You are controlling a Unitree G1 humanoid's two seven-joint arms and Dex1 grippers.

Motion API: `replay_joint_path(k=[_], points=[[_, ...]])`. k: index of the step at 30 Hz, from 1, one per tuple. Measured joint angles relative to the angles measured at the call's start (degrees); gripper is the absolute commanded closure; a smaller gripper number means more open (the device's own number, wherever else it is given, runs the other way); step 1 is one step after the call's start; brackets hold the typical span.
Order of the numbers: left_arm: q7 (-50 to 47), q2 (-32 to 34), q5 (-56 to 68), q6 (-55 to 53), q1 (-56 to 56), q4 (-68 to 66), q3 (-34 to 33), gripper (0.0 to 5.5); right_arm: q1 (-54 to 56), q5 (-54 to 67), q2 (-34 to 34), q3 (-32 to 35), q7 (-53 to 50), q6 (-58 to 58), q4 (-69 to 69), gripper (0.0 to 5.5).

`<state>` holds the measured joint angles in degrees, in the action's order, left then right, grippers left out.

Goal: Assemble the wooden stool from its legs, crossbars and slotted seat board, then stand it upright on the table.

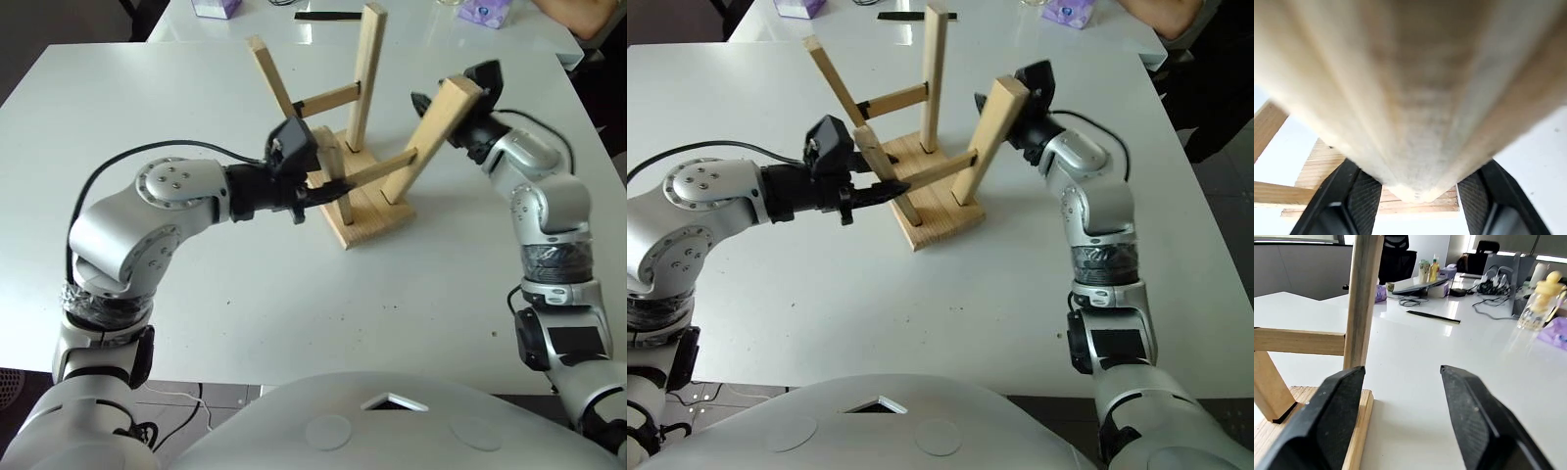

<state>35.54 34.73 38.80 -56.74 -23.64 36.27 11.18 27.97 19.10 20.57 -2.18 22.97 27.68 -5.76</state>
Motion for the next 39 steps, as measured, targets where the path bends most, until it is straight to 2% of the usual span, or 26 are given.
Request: replay_joint_path(k=[4,9,13,19,23,26,30,34,39], points=[[0.9,0.6,-5.4,6.6,0.7,-1.6,3.9,1.91,0.2,-3.5,-0.3,-1.3,2.2,-5.2,-5.9,2.67],[2.1,1.7,-11.6,10.5,5.1,-5.9,8.7,1.91,1.2,-9.1,-0.9,-3.1,3.0,-12.2,-14.4,2.67],[6.0,3.1,-11.3,13.6,7.1,-4.1,8.1,1.91,1.7,-12.8,-0.1,-3.1,2.6,-16.2,-19.5,2.67],[11.1,9.5,-14.6,22.8,13.6,-7.3,2.2,1.91,-0.3,-17.0,9.5,-1.2,5.7,-18.7,-18.2,2.67],[15.1,12.7,-16.7,30.9,18.5,-12.5,-2.2,1.91,-7.8,-19.9,20.6,-2.3,15.5,-19.6,-10.6,2.67],[16.0,13.1,-18.3,36.6,20.0,-22.4,-5.6,1.91,-16.1,-18.4,28.8,-2.8,27.2,-20.1,-0.1,2.67],[9.8,10.9,-23.4,42.8,15.3,-41.2,-8.0,1.91,-24.0,-11.1,33.7,-2.0,37.8,-16.9,11.3,2.67],[0.6,4.2,-30.3,55.0,3.1,-63.2,-7.8,1.91,-26.9,-8.4,33.8,-2.9,41.5,-15.3,16.3,2.67],[-9.5,-3.8,-38.3,68.1,-9.4,-86.6,-4.8,1.91,-26.9,-10.6,32.5,-7.6,41.8,-15.3,16.1,2.67]])
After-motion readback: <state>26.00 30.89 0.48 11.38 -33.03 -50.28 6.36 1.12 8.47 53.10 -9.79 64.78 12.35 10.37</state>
